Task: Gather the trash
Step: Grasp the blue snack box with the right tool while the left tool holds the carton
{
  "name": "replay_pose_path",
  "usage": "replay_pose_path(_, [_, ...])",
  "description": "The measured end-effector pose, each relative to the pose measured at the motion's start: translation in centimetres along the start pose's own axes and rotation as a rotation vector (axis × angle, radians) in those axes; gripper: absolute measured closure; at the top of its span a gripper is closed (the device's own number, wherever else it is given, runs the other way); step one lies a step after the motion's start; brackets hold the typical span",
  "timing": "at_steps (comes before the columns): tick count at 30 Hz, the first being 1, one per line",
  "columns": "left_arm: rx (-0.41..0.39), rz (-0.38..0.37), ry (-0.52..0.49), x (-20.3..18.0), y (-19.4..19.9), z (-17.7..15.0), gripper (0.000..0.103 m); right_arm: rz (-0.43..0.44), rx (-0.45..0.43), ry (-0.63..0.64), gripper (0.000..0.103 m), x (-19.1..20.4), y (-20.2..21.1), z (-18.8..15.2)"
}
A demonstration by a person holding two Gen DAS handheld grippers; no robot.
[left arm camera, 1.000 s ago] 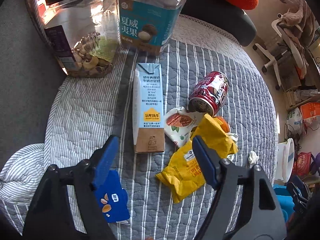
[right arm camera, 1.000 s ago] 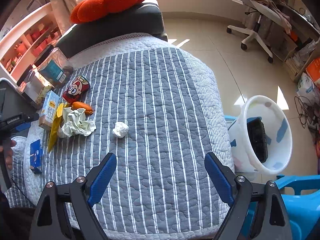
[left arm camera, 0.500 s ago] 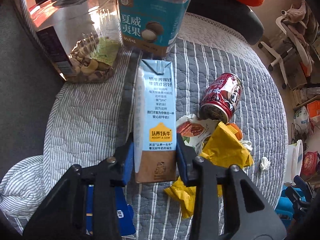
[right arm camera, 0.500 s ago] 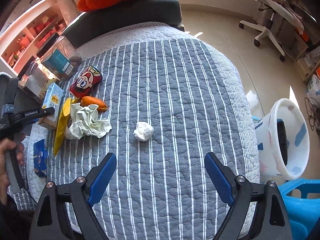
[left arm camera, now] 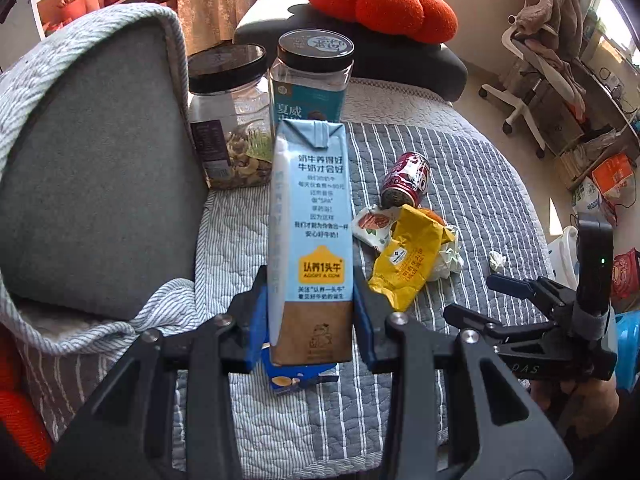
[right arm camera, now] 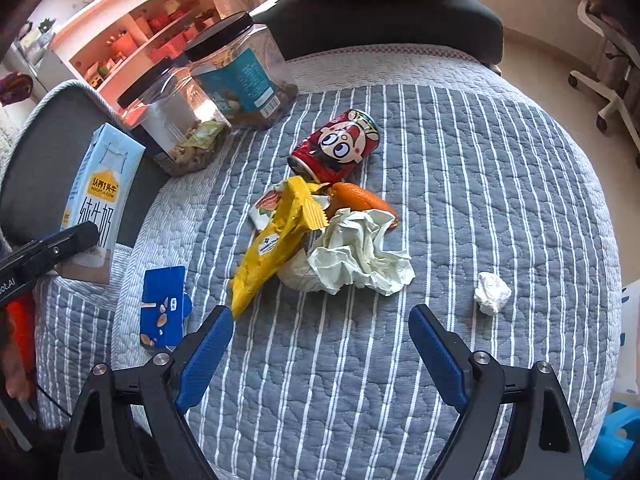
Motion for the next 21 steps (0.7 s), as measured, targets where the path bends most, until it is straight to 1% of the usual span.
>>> replay_pose_path(2, [0.002, 0.019, 0.009, 1.0, 1.1, -0.7, 0.064, 0.026, 0.019, 0.039, 0.012, 2.6, -1.5, -0.6])
replay_pose_path(8, [0.065, 0.084, 0.029, 3.3, 2.2, -3.0, 0.064, 0.069, 0.087, 0.099, 0.013, 8.6, -6.4, -2.8])
replay_pose_path(11, [0.062, 0.111, 0.050, 4.6, 2.8, -3.4, 0.064, 0.085, 0.110, 0.126, 0.013, 11.0, -7.9, -3.6])
replay_pose_path(15, [0.054, 0.136, 0.069, 5.6, 3.5, -4.0, 0.064, 0.079, 0.110, 0.163, 0.013, 13.4, -9.2, -4.1])
replay_pose_path(16, [0.057, 0.133, 0.071, 5.7, 3.5, -4.1, 0.064, 0.074, 0.111, 0.165, 0.013, 13.8, -9.5, -4.1])
replay_pose_path(20, [0.068, 0.125, 0.074, 5.9, 3.4, -4.3, 0.064, 0.053, 0.129, 0.145, 0.013, 14.3, -11.2, -4.4])
replay_pose_path(21, [0.070, 0.126, 0.073, 5.9, 3.4, -4.3, 0.064, 0.041, 0.133, 0.148, 0.014, 14.5, -11.7, -4.5])
Point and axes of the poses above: each gripper's, at about its wrist camera, not at the fingertips, and y roughly against the way its jaws point, x to its left, z to its top, the point moved 2 cm from there along -y, roughly the way its jaws point, and after that the axes turned 3 degrees about -y, right-handed, at the moved point
